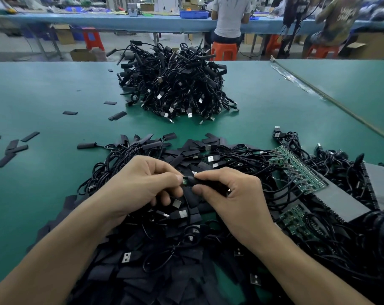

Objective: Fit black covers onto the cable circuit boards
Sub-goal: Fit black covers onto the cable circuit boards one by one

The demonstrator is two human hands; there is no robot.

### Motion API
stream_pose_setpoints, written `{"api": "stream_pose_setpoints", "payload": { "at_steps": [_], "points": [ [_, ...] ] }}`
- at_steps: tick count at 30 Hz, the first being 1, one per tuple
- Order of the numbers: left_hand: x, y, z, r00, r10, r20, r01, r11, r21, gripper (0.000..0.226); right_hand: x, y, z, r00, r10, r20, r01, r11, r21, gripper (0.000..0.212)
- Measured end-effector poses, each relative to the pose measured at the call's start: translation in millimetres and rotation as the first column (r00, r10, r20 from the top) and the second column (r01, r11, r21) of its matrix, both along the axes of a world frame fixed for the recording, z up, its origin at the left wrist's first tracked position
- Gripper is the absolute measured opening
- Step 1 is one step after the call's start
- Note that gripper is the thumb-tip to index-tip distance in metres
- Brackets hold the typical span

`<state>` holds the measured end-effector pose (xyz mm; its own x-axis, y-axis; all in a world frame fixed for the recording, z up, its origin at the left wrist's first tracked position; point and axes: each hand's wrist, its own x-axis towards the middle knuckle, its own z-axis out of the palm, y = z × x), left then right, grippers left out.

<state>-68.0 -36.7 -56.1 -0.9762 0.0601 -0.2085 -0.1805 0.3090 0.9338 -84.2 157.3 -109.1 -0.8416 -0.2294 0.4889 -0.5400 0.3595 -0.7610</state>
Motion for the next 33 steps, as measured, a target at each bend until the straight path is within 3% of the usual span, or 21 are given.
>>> {"api": "stream_pose_setpoints", "payload": {
  "at_steps": [7,16,19,27,33],
  "points": [
    [2.5,4.7,-1.0,0.998,-0.056,0.028,0.056,0.998,0.006,0.012,0.6,-1.8,-2.2,0.999,0.044,-0.014,-0.043,0.997,0.062,0.026],
    [2.5,5.1,1.5,0.998,-0.047,0.047,0.048,0.999,-0.011,0.024,1.4,-1.3,-3.7,0.992,0.084,-0.092,-0.065,0.979,0.193,0.025],
    [3.0,4.0,3.4,0.996,-0.073,0.059,0.075,0.997,-0.021,0.029,2.0,-1.0,-3.4,0.989,0.096,-0.112,-0.073,0.978,0.196,0.024],
    [4.0,6.3,5.2,0.997,-0.05,0.06,0.048,0.998,0.036,0.016,2.6,0.0,-1.4,0.984,0.05,-0.171,-0.02,0.985,0.174,0.035],
    [3.6,7.4,4.2,0.998,-0.029,0.057,0.026,0.999,0.048,0.015,2.8,0.7,2.9,0.968,0.071,-0.241,-0.013,0.973,0.232,0.022]
  ]
}}
